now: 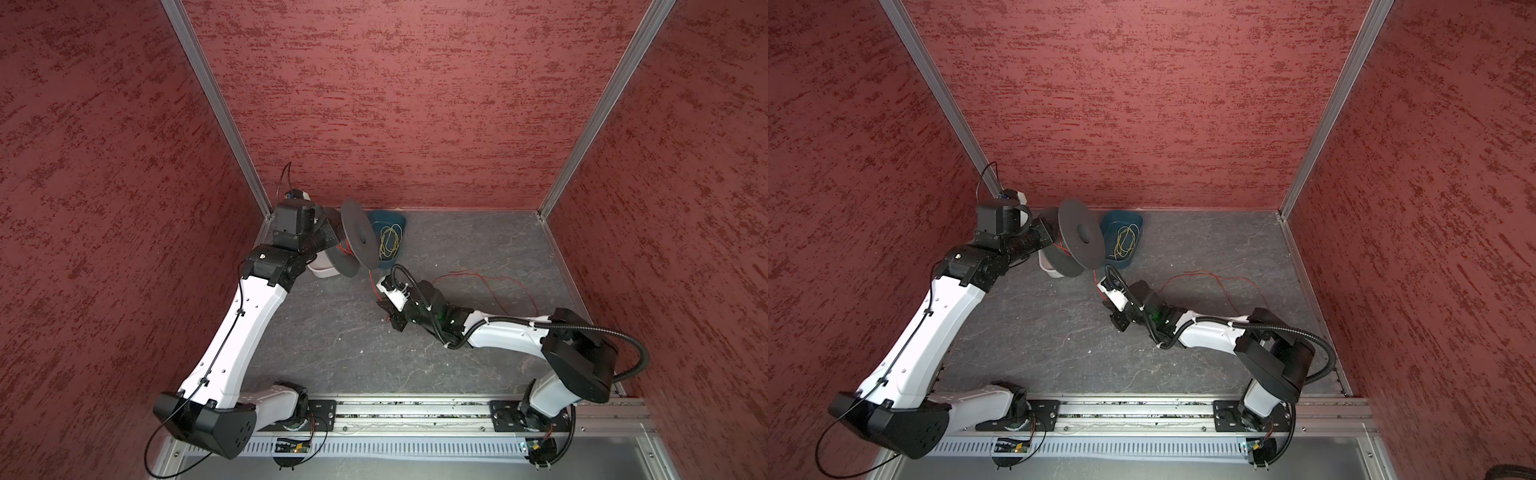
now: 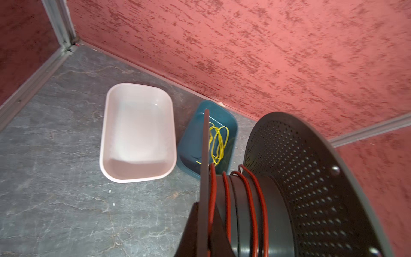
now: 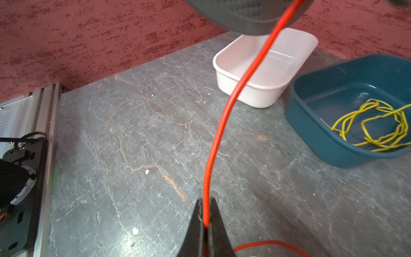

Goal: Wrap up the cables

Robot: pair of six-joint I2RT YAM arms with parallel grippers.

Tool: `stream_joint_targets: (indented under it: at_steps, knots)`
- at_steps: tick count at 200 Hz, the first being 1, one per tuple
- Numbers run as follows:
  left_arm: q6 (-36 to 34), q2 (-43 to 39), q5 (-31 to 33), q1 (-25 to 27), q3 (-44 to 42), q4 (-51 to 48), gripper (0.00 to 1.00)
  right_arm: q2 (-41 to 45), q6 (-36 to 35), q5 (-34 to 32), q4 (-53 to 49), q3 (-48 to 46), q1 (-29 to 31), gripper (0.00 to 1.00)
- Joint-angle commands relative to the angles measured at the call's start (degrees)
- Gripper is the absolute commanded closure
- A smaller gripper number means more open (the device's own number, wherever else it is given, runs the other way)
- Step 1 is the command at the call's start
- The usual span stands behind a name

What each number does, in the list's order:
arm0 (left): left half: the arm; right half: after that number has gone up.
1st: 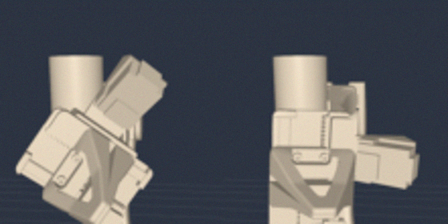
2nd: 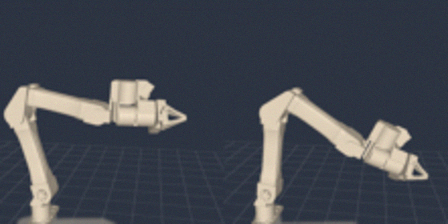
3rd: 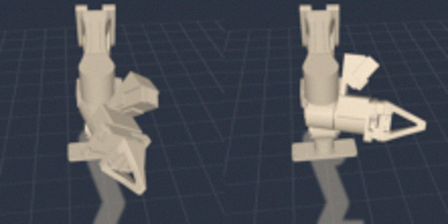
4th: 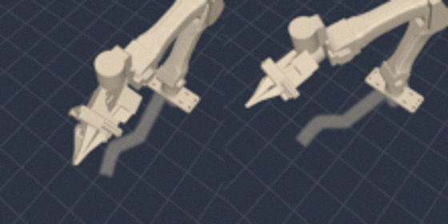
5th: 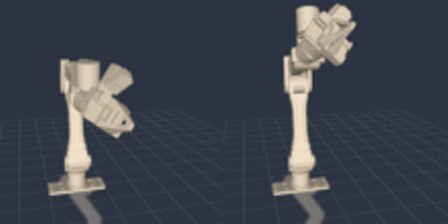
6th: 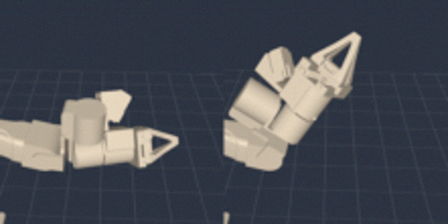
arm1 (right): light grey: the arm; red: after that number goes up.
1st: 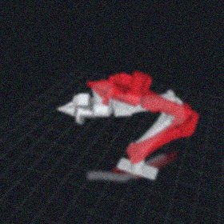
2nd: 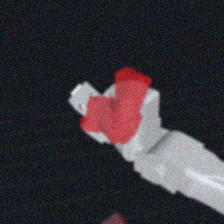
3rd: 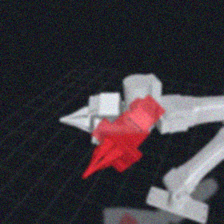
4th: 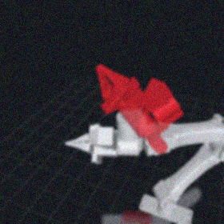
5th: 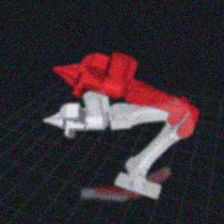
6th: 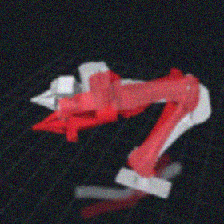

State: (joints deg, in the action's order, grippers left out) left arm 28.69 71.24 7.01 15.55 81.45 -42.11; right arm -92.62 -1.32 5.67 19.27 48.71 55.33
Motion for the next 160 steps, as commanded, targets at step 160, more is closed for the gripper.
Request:
stream_joint_targets:
  at_steps: [160]
  knots:
    - [-3.66, 5.13, 13.76, 5.09, 1.65, 4.66, 1.0, -0.7, -3.17, 4.7, -7.05, 7.7, 4.41, 1.0]
